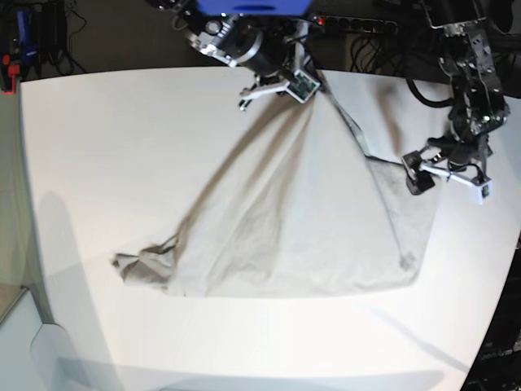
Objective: Layout the t-shirt on the table in an organized manner, then fold the t-shirt properly
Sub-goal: 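Grasp the shirt edge near the right gripper with the left gripper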
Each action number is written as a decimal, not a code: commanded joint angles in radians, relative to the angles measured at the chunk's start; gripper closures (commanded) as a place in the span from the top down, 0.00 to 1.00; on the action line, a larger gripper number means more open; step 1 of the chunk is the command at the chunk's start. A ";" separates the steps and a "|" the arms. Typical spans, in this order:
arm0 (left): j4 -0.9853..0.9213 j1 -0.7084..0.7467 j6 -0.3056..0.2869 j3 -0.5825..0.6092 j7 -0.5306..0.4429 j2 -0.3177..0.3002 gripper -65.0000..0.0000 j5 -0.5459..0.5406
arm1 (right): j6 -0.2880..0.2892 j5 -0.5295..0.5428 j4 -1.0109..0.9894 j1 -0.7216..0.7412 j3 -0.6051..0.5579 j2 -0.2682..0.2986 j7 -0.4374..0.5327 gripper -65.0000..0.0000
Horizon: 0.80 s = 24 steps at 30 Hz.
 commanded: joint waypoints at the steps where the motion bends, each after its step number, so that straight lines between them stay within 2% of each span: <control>1: 0.039 -0.004 -0.002 0.019 -0.013 -0.003 1.00 -0.008 | 0.015 0.005 0.018 -0.007 -0.025 -0.004 0.001 0.00; 4: 0.065 0.016 -0.002 0.066 -0.011 0.004 1.00 -0.008 | 0.015 0.005 0.018 -0.003 -0.047 -0.009 -0.045 0.00; 8: 0.109 0.033 -0.002 0.121 0.013 0.027 1.00 -0.008 | 0.015 0.005 0.019 -0.003 -0.050 -0.004 -0.054 0.00; 13: 0.116 0.033 -0.002 0.124 0.045 0.067 1.00 -0.008 | 0.015 0.005 0.019 -0.002 -0.045 -0.004 -0.059 0.00; 24: 0.048 0.025 -0.002 0.126 0.038 0.090 1.00 -0.008 | 0.015 0.005 0.019 0.016 -0.042 -0.003 -0.060 0.00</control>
